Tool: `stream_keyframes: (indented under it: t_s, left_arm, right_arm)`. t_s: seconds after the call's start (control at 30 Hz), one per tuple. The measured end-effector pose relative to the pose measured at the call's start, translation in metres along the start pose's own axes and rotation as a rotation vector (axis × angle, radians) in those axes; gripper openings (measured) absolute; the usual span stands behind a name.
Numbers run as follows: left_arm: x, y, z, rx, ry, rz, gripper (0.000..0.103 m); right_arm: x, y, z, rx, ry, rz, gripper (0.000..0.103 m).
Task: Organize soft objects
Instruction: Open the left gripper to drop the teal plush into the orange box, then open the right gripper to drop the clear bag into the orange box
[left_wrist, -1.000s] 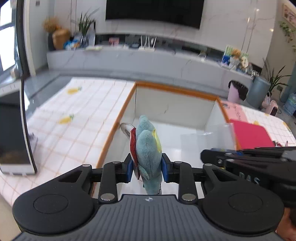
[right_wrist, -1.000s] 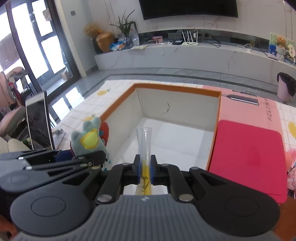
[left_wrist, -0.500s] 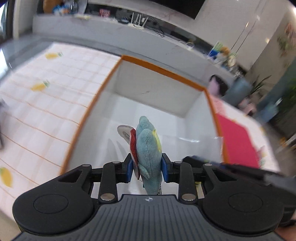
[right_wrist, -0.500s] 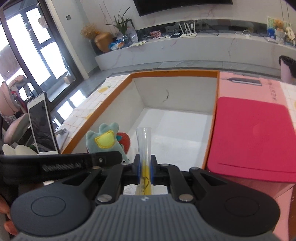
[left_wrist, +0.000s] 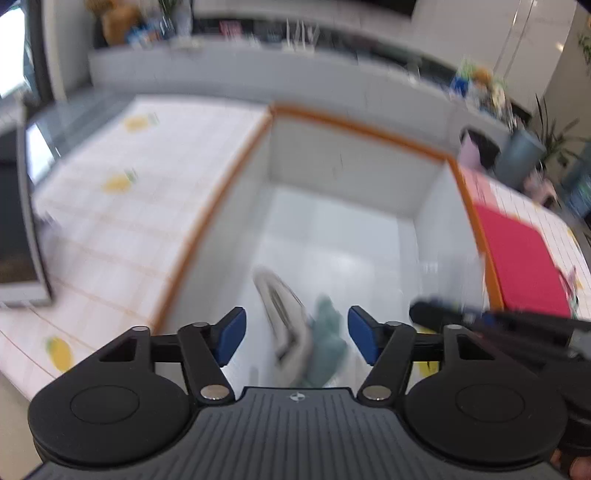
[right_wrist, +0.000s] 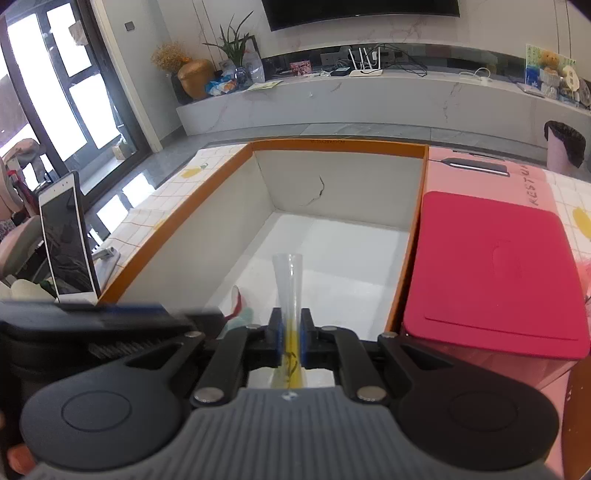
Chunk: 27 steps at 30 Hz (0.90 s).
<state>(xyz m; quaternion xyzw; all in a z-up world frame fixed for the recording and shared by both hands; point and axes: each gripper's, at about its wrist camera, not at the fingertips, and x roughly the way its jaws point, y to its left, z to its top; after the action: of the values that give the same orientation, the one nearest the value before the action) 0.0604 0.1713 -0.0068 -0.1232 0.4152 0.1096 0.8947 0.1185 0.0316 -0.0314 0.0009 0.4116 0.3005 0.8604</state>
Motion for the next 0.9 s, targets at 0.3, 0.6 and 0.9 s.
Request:
stream_keyframes:
  t_s: [0.3,0.6,0.9]
  left_arm:
    - [-0.024,0.036,0.011,-0.158,-0.162,0.041,0.084]
    - [-0.026,0.047,0.008,-0.208,-0.172,0.072,0.084]
    - [-0.024,0.044,0.008,-0.191,-0.158,0.047,0.083]
  right_arm:
    - [-0.002,0.002,0.0,-0.009,0.012,0.022,0.007]
    - [-0.003,0.005,0.003,0.042,0.008,0.119,0.007]
    - [-0.003,0.012,0.004,-0.033,0.024,-0.015,0.06]
